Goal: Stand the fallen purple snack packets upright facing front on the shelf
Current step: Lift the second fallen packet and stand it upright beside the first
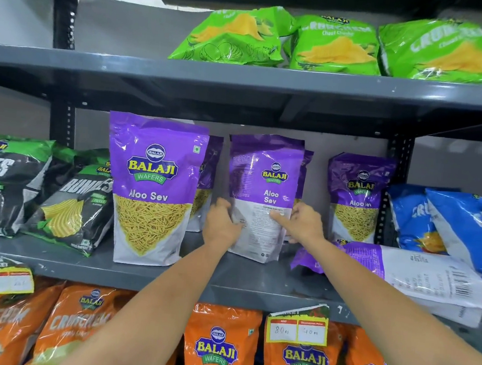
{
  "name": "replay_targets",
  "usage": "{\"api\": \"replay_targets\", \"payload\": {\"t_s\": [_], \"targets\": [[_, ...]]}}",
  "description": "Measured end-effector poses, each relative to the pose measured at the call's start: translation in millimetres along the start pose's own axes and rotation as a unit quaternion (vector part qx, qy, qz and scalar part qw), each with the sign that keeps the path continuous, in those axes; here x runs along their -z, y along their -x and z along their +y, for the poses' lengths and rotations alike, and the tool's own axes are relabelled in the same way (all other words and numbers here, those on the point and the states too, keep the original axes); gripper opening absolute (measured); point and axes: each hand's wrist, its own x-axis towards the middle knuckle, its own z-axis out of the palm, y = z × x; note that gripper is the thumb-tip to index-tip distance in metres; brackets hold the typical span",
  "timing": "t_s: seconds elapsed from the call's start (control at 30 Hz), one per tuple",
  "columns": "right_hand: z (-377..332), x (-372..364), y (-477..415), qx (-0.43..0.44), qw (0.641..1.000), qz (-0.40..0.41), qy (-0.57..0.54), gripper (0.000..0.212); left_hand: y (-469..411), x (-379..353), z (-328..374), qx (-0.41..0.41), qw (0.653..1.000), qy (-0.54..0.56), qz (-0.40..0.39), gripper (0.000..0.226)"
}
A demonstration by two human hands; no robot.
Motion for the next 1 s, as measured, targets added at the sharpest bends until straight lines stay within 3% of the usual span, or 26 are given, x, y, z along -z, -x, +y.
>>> {"api": "replay_targets", "payload": {"t_s": [0.07, 0.1, 0.17, 0.3, 0.4, 0.53, 0.6, 0.67, 0.73, 0.8, 1.0], "targets": [[-6.1, -5.6, 10.0, 0.025, 0.998, 0.03, 0.053, 0.05, 8.2, -2.7, 4.2, -0.04, 0.999, 0.003, -0.031, 0.027], [-8.1, -8.3, 13.6, 0.041, 0.995, 0.049, 0.075, 0.051, 11.8, -4.1, 5.2, -0.056, 0.997, 0.008, -0.06, 0.027], [-13.5, -13.1, 21.5, 0.077, 0.992, 0.069, 0.072, 0.049, 17.4, -4.3, 6.5, -0.066, 0.992, 0.008, -0.111, 0.041], [-20.7, -30.2, 35.9, 0.154, 0.987, 0.032, -0.018, 0.052, 16.9, 1.8, 4.2, -0.058, 0.985, -0.011, -0.163, 0.092], [-22.8, -43.9, 43.2, 0.185, 0.982, 0.019, -0.022, 0.056, 10.6, 7.8, -3.6, -0.06, 0.979, -0.028, -0.194, 0.089], [-32.9, -44.2, 39.8, 0.136, 0.985, -0.046, -0.099, 0.056, 5.4, 10.3, -10.7, -0.047, 0.981, -0.033, -0.183, 0.099], [-34.9, -36.1, 30.1, 0.112, 0.988, 0.002, -0.106, 0.056, 6.9, 6.7, -9.2, -0.044, 0.983, -0.033, -0.176, 0.102], [-31.4, -23.3, 17.5, 0.069, 0.992, 0.092, -0.047, 0.052, 7.7, 0.9, -8.6, -0.046, 0.986, -0.039, -0.154, 0.084], [-22.9, -12.5, 5.7, 0.013, 0.993, 0.113, -0.022, 0.04, 5.9, -3.1, -10.6, -0.05, 0.988, -0.039, -0.139, 0.074], [-10.7, -7.7, -5.6, -0.054, 0.996, 0.047, -0.061, 0.038, 2.4, -2.1, -12.3, -0.043, 0.987, -0.023, -0.153, 0.071], [0.5, -1.1, -13.8, -0.134, 0.954, -0.167, -0.208, 0.074, -18.5, 10.9, -22.3, -0.012, 0.974, -0.01, -0.227, 0.07]]}}
